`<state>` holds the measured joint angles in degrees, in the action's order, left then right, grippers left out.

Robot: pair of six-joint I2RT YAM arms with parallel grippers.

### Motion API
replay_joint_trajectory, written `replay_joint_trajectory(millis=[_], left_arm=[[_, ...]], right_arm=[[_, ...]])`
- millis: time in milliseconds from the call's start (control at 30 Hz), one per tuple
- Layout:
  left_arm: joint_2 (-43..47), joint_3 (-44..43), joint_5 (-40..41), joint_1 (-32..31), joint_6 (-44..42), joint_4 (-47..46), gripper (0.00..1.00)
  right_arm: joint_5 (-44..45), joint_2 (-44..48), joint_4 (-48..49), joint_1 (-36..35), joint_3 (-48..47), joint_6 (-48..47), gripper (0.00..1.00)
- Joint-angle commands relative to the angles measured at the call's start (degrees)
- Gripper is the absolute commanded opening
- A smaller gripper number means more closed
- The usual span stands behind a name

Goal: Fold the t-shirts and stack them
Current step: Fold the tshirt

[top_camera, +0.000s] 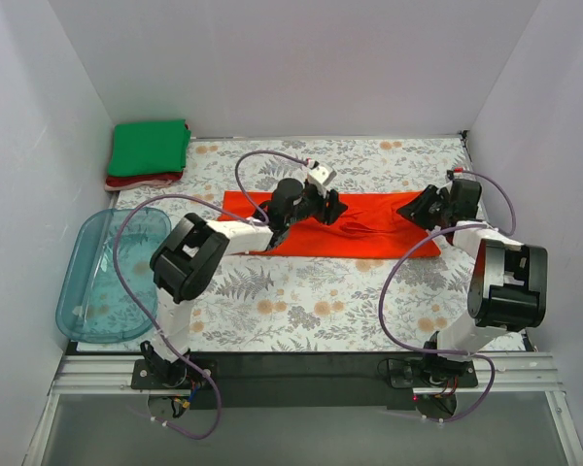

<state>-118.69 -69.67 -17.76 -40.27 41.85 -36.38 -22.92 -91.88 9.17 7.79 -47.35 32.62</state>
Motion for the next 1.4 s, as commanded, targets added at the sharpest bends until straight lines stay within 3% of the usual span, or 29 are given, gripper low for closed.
replay_joint_trajectory(millis=[0, 167, 400, 833, 1167, 1367], left_arm=[[8.6, 1.2, 14.0, 0.8, 6.7, 9.2, 0.49], [13.4, 2.7, 23.2, 4.7, 19.6, 25.5, 0.52], [20.5, 11.3, 22.3, 12.3, 30.4, 39.2, 0.52], [27.6, 19.0, 24.4, 14.5, 32.5, 43.7, 0.52], [28.4, 17.6, 24.3, 16.4, 33.9, 46.1, 0.52], [26.9, 13.7, 23.2, 18.5, 31.5, 48.8, 0.52]], right_arm=[[-2.7, 0.6, 3.0, -2.0, -2.5, -0.9, 0.33], [-9.2, -4.6, 8.0, -8.8, -6.7, 0.8, 0.33], [-9.3, -11.4, 13.5, -16.0, -10.5, 3.0, 0.32], [-10.4, -12.6, 17.0, -18.4, -2.3, 2.2, 0.31], [-14.5, -16.1, 33.0, -17.3, 5.9, 4.8, 0.29], [-14.9, -9.4, 34.2, -15.6, 6.0, 5.3, 0.31]])
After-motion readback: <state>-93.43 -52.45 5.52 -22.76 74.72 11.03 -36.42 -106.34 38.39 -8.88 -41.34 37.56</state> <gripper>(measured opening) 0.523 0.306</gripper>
